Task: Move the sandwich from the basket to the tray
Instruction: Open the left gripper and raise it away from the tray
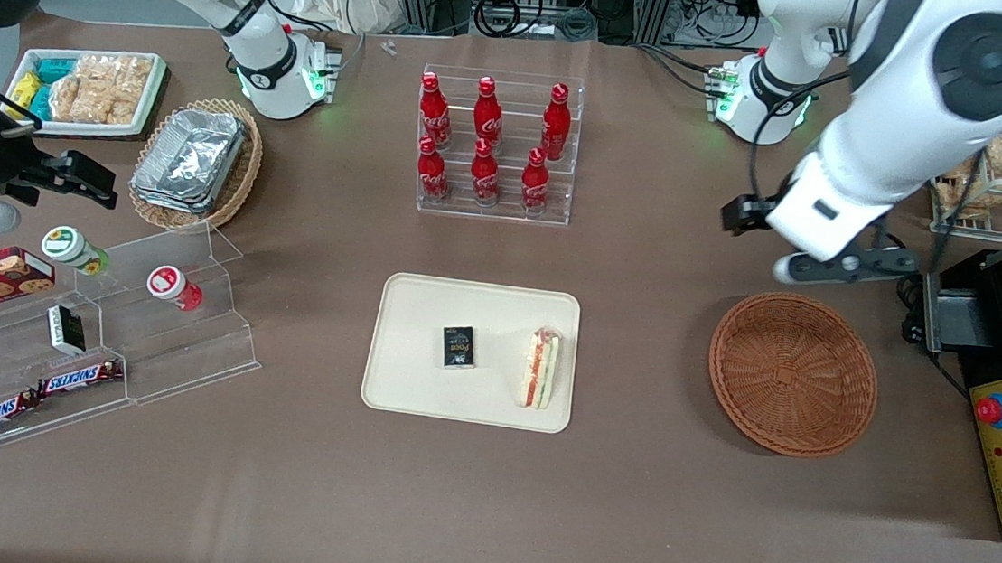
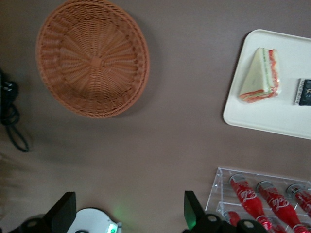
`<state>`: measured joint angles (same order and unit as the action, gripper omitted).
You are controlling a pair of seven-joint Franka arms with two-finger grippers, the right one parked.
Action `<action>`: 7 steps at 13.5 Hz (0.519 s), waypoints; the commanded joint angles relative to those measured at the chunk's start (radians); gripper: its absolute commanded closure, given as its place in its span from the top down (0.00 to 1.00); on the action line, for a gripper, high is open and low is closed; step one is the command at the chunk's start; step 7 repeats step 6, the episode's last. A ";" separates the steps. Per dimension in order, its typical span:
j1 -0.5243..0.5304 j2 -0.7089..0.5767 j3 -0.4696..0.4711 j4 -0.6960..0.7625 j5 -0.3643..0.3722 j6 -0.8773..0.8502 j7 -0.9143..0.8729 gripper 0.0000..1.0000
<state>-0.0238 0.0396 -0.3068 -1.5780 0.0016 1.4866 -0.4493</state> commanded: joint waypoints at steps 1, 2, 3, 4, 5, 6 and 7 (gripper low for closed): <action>-0.014 -0.127 0.086 -0.121 -0.018 -0.006 0.117 1.00; -0.019 -0.157 0.109 -0.158 -0.012 -0.005 0.145 1.00; -0.019 -0.158 0.121 -0.157 -0.012 -0.005 0.150 1.00; -0.019 -0.144 0.121 -0.134 -0.011 -0.006 0.150 1.00; -0.019 -0.123 0.121 -0.111 -0.006 -0.006 0.147 1.00; -0.019 -0.115 0.121 -0.099 -0.006 -0.012 0.143 1.00; -0.019 -0.115 0.121 -0.099 -0.006 -0.012 0.143 1.00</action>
